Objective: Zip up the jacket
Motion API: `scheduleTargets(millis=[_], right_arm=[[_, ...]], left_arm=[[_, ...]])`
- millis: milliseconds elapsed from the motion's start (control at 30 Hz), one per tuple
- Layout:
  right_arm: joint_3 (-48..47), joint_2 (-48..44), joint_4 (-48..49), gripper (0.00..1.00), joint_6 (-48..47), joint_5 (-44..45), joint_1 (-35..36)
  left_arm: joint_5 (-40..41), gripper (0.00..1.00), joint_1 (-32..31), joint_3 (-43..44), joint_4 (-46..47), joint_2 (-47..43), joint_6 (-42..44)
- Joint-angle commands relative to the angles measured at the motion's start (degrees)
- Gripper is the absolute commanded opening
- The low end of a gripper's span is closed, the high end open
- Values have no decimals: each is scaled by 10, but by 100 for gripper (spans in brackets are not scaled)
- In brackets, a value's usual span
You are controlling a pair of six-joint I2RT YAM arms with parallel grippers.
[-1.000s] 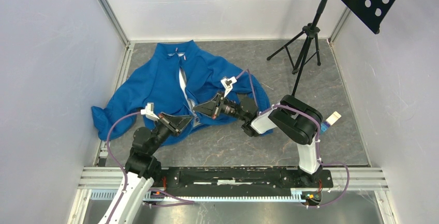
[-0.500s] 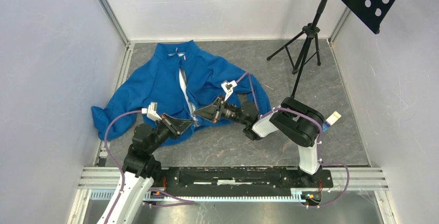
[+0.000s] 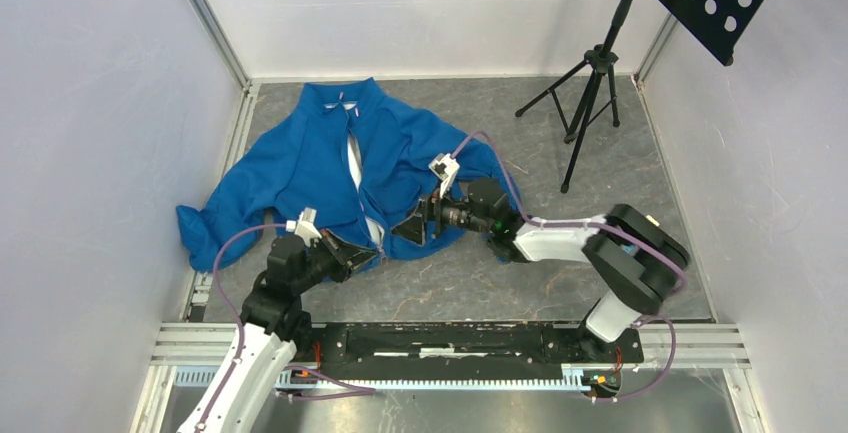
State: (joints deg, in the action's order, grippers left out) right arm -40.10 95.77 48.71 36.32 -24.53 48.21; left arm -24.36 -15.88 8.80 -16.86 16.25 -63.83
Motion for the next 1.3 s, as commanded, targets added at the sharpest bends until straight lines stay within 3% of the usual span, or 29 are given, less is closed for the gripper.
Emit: scheduleTargets(millis=[0,133,233,400,567,833,1267], right_arm=[[19,-104,-220,85,-200,13,-5],[57,-191,-260,91,-353,61,13],[86,-230,-221,98,-467,96,43],[150,-240,-62,98,-656,69,101],[205,-188,105,98,-840,94,180],[181,-32,296,94,-899,155,259],[126,101,380,74,-917,197,272]], left_arm=[[-37,2,-2,19,-15,36,-30],[-47,2,-2,30,-19,65,-31],[-47,2,-2,39,-26,71,-28],[-43,2,-2,38,-41,67,-31],[-52,2,-2,26,-27,65,-54],[-49,2,-2,13,-28,39,-85],[-52,2,-1,6,-21,35,-101]])
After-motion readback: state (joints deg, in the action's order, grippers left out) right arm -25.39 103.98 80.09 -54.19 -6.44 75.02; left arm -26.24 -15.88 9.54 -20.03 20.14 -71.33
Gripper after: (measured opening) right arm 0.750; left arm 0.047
